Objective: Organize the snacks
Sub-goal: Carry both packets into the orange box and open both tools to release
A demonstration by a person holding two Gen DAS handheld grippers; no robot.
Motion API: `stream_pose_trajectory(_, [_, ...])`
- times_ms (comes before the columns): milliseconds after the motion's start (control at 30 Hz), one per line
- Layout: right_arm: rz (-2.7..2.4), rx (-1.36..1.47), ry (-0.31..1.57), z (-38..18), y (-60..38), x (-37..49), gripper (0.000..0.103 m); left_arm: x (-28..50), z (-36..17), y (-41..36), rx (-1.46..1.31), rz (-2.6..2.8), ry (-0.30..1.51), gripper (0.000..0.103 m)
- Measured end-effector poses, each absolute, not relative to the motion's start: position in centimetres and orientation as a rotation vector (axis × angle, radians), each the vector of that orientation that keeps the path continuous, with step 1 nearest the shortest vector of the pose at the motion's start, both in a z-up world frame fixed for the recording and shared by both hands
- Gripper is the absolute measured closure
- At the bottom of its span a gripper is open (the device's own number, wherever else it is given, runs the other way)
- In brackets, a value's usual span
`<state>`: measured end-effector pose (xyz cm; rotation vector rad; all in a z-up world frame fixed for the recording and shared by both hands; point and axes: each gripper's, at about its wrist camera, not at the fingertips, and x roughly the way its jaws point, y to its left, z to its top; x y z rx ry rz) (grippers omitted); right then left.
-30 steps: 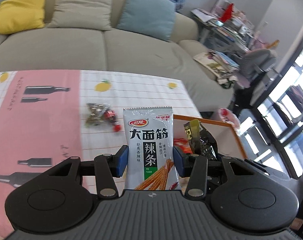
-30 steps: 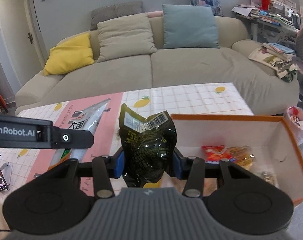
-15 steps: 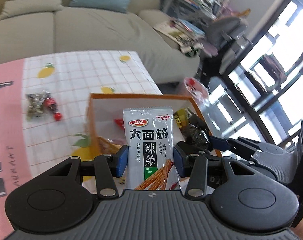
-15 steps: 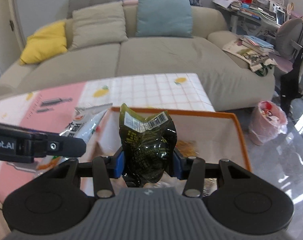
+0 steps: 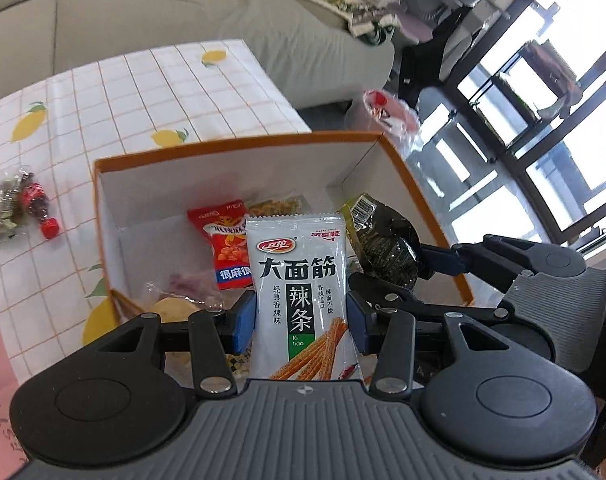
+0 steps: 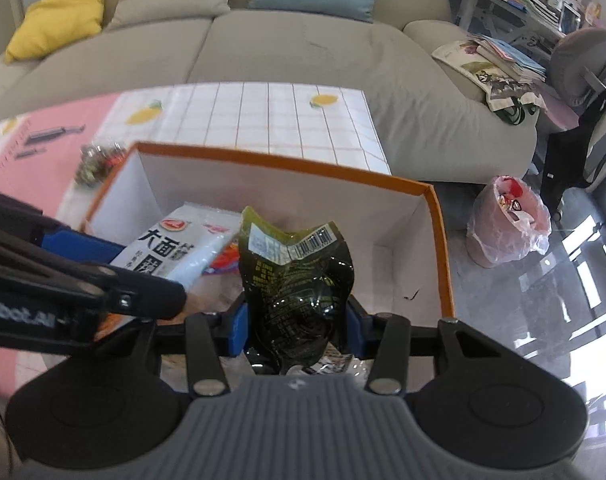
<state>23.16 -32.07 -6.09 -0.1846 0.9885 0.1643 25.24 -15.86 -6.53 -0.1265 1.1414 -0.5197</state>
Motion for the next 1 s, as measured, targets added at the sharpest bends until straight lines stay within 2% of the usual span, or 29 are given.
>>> stream_pose_trajectory(233, [0.166,-0.272,1.046,-8.6,-32.6,24.6,0.056,26.5,-8.8,-17.2,-0.064,-0.487,1.202,0.049])
stream_pose_trajectory(600, [0.175,-0.341,1.108,-11.1,-32.3,26.2,0.053,27.8,-9.5,-18.9,0.012,-0.47,1.224,0.047])
stream_pose_trajectory(667, [0.178,-0.348,1.114,-11.3,-32.4,26.3,0.052,27.8,-9.7,-19.2,0.017,-0.474,1.226,0.04])
stream_pose_trajectory(833, [0.18,-0.358,1.133,-11.8,-32.3,26.3,0.049,28.2,-10.3,-18.9,-0.019,-0.473,1.27,0.03])
stream_pose_trajectory(1000, [0.176,-0.362,1.147,-11.7,-32.0,26.4,0.045,27.8,-9.5,-18.5,-0.021,-0.462,1.249,0.025])
